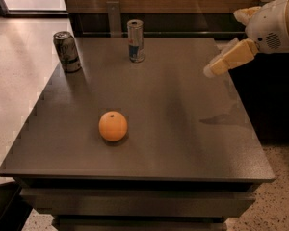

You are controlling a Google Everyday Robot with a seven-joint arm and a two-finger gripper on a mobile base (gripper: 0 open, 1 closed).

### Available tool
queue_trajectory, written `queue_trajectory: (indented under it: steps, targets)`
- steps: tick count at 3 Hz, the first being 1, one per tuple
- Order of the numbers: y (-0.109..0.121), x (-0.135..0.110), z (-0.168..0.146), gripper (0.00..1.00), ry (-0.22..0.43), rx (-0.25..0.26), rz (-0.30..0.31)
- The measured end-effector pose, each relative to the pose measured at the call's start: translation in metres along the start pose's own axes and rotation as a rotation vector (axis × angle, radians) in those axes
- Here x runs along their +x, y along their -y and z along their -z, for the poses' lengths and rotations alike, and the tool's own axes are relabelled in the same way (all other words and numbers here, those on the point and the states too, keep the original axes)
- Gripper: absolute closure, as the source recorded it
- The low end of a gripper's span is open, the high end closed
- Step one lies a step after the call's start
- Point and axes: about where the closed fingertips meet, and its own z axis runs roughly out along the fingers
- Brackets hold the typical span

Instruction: Pick redbull can

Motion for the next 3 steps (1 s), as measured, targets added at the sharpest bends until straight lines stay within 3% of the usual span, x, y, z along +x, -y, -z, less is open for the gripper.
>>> queue_trajectory:
  steps: [1, 2, 3]
  targets:
    - [0.003, -0.027, -0.023, 0.0, 0.127, 0.007, -0.039]
    - [0.003, -0.027, -0.023, 0.0, 0.127, 0.007, -0.039]
    - [0.003, -0.029, -0.05, 0.0, 0.14, 0.022, -0.065]
